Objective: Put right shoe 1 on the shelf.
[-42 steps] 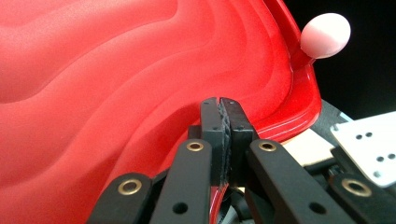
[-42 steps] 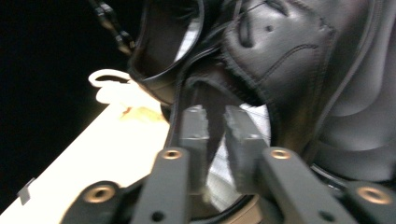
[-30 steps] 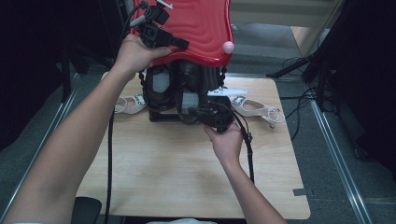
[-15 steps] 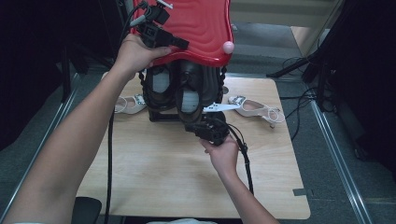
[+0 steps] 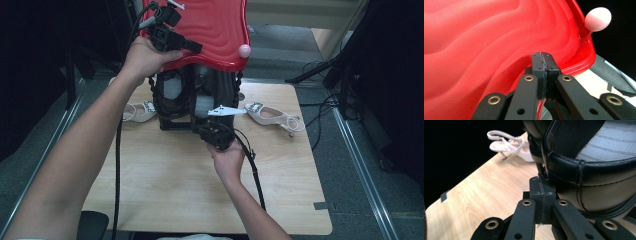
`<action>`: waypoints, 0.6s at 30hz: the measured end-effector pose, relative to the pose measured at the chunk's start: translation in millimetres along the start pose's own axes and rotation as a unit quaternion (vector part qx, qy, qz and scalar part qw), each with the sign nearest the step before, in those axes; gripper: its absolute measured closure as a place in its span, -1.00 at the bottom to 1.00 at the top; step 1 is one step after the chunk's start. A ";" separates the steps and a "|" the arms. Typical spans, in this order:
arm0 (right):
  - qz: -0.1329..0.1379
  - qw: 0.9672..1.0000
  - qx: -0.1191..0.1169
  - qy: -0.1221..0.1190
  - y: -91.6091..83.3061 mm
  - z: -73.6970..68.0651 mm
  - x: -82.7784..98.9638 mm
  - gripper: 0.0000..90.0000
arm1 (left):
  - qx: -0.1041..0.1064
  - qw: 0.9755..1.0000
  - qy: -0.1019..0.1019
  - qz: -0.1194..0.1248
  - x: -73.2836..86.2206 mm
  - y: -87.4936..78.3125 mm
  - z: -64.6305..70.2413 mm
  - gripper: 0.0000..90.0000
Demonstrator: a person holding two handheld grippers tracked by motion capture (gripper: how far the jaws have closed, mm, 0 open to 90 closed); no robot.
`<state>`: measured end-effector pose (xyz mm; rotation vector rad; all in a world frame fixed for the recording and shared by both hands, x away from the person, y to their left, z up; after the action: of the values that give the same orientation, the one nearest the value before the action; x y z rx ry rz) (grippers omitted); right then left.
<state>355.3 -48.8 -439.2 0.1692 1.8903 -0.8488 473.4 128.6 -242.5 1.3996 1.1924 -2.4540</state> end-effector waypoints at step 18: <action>0.010 0.999 0.049 -0.003 -4.6 27.9 -24.6 1.00 | 0.003 1.000 0.003 -0.001 0.6 -0.6 -0.6 1.00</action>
<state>385.7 -63.6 -422.9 0.2446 1.8387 -0.9282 473.2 129.6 -242.8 1.4084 1.1893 -2.4582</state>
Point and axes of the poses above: each handheld gripper's, and its own axes: y roughly forward along the jaws, x roughly out of its underside, z roughly to its right, the point moved 1 cm from there along y, roughly forward along the jaws, and after that the axes turned 4 degrees about -y, right-handed, at the moved point
